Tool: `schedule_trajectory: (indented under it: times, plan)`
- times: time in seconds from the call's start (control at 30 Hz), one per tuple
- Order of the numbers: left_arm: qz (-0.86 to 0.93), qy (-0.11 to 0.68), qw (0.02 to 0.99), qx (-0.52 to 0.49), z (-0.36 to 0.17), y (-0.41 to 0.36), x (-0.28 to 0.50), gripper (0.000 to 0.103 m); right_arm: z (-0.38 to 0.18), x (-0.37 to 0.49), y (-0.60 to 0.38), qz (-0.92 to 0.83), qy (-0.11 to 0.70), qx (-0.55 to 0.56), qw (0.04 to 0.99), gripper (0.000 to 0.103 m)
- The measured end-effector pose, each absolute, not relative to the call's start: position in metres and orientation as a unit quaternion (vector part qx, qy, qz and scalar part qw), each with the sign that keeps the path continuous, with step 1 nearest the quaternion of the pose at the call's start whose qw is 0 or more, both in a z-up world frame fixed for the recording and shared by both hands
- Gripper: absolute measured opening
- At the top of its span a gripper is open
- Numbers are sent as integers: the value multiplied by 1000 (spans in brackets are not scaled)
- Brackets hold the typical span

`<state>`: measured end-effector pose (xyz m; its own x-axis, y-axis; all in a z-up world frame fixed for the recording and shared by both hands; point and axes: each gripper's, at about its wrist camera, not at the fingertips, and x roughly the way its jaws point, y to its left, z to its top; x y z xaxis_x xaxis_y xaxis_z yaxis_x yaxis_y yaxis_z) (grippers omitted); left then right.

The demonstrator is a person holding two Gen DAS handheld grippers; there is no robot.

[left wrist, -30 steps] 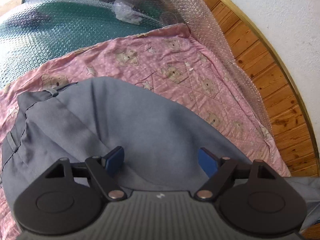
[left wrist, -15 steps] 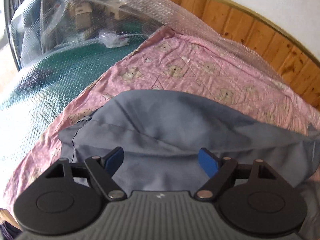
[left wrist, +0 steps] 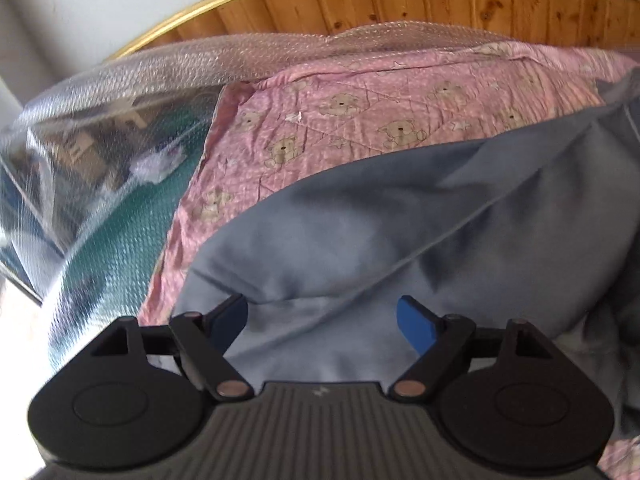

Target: Fold clothes

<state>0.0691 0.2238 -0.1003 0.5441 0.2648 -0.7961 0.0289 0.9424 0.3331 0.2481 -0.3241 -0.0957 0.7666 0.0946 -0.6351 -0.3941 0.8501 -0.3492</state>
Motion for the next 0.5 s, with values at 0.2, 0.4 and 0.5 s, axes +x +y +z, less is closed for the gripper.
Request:
schedule_trajectory:
  times: [0.2,0.4,0.5]
  plan:
    - [2,468,865,184,-113,264,62,83,-57,209,-332,74,345,-261,898,0]
    - [56,460,885,53,-111,362,27,84,-49,187,-331,5,410,-282,867,0]
    - [86,467,880,-22,-126,415,19,84,-56,179,-334,-41,433,-232,870,0]
